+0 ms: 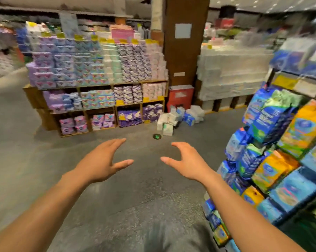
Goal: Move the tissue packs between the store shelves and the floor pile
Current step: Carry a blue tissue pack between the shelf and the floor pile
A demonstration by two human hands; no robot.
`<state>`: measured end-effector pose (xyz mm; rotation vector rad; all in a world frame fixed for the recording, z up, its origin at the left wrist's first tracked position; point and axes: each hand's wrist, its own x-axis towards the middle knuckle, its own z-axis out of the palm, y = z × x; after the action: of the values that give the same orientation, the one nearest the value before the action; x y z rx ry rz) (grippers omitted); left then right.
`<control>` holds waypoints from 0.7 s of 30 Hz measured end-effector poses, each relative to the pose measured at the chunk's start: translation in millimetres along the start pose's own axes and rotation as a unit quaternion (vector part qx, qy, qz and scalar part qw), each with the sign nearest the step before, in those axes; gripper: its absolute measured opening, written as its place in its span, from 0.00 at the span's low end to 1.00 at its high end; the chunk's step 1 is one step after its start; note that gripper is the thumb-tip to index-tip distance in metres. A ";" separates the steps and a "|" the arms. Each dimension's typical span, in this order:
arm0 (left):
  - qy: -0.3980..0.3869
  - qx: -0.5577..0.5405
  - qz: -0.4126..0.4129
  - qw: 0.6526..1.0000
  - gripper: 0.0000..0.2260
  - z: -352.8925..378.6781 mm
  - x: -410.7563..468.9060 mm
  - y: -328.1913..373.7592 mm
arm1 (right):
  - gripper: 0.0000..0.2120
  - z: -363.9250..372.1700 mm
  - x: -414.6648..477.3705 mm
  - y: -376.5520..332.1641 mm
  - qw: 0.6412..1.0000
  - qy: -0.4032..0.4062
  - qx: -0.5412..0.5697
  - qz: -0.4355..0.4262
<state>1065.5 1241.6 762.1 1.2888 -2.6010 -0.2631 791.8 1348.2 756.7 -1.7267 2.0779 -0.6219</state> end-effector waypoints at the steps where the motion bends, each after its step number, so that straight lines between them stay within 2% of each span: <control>1: -0.015 -0.003 0.015 1.000 0.52 6.7 30.2 -3.0 | 0.41 -2.6 18.8 12.3 1.000 0.009 0.008 0.024; 6: -0.075 -0.009 0.077 0.994 0.43 48.8 178.1 -2.9 | 0.37 -4.6 110.6 74.2 0.988 0.048 0.075 0.128; 11: -0.101 -0.019 0.121 0.987 0.41 102.1 329.0 -0.5 | 0.38 -10.4 220.2 147.6 0.974 0.079 0.119 0.174; 16: -0.104 -0.047 0.105 0.988 0.40 131.3 479.0 -1.1 | 0.41 -49.8 352.6 215.7 0.964 0.070 0.162 0.200; 21: -0.086 -0.065 0.093 0.990 0.42 147.1 629.7 -4.9 | 0.39 -92.9 493.3 268.8 0.958 0.069 0.173 0.218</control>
<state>657.7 744.1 696.7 1.0140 -2.7708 -0.5212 430.6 913.6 686.4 -1.0179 2.1836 -0.9146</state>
